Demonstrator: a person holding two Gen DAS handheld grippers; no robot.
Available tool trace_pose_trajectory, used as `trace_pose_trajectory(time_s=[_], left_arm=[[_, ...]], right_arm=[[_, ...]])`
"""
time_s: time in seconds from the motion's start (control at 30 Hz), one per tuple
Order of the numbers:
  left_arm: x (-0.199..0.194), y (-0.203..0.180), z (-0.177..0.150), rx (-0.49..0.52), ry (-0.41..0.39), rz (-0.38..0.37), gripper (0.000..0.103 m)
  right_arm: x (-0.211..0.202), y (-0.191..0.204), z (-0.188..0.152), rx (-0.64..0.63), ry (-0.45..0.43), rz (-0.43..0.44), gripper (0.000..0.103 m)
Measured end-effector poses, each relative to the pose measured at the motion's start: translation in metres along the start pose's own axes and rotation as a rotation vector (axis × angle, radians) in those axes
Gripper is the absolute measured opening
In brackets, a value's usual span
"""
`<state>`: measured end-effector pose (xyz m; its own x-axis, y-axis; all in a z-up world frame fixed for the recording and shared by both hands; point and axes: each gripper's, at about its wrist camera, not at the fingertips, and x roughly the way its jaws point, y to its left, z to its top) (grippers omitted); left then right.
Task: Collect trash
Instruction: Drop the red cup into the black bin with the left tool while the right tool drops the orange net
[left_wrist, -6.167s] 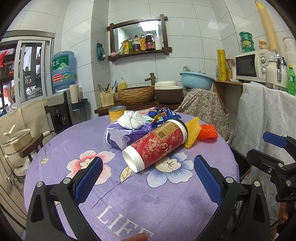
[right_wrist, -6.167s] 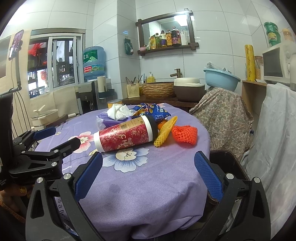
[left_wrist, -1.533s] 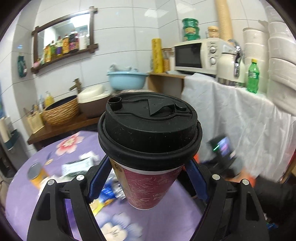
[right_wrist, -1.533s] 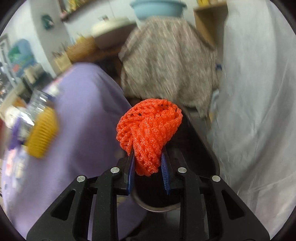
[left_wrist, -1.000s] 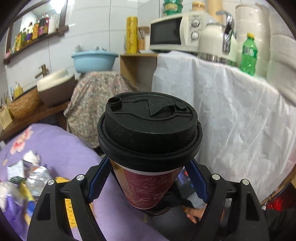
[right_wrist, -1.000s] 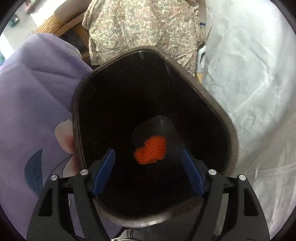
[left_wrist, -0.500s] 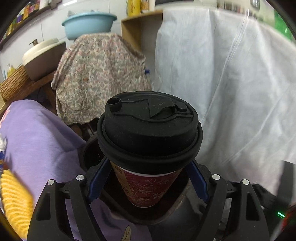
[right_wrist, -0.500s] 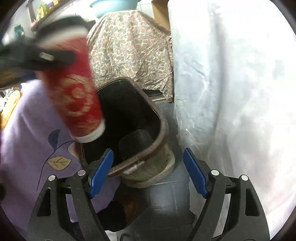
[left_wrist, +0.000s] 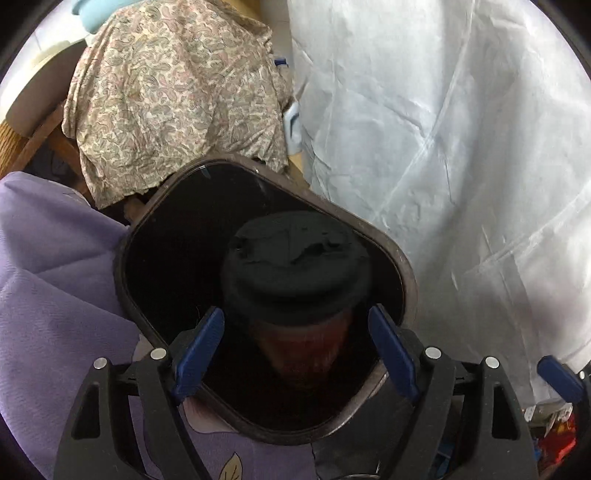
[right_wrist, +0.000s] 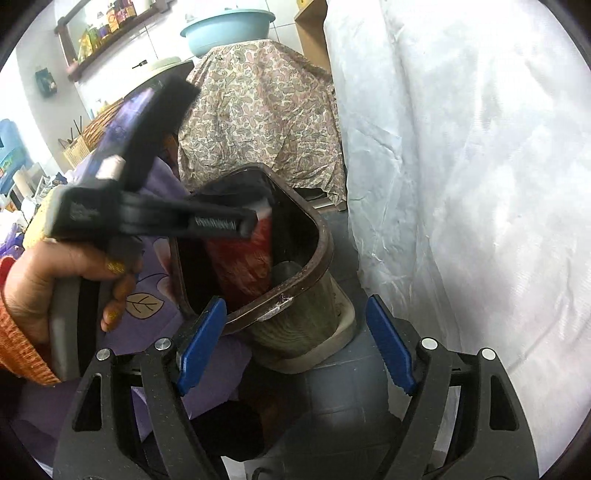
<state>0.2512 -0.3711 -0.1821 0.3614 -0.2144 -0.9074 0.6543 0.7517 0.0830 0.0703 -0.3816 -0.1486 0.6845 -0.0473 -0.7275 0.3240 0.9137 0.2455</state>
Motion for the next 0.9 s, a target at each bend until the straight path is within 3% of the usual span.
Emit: trace_pose_trajectory(time_s=[0.1, 0.3, 0.5, 0.63, 0.77, 0.9], left_arm=[[-0.009, 0.002, 0.002, 0.0, -0.043, 0.007, 0.088], [-0.046, 0.005, 0.005, -0.023, -0.111, -0.002, 0.089], [-0.12, 0.008, -0.008, 0.013, -0.285, 0.017, 0.095], [-0.167, 0.025, -0.031, -0.005, -0.374, 0.026, 0.097], [-0.196, 0.049, -0.062, -0.061, -0.41, 0.037, 0.097], [-0.221, 0.069, -0.097, -0.091, -0.451, 0.105, 0.097]], right_arm=[[-0.002, -0.002, 0.0, 0.011, -0.006, 0.003, 0.078], [-0.006, -0.003, 0.0, 0.016, -0.011, -0.006, 0.078], [-0.008, 0.005, 0.002, 0.017, -0.012, 0.005, 0.078], [-0.01, 0.018, 0.006, -0.002, -0.019, 0.022, 0.078], [-0.01, 0.041, 0.011, -0.036, -0.019, 0.061, 0.078], [-0.014, 0.067, 0.015, -0.086, -0.027, 0.101, 0.078]])
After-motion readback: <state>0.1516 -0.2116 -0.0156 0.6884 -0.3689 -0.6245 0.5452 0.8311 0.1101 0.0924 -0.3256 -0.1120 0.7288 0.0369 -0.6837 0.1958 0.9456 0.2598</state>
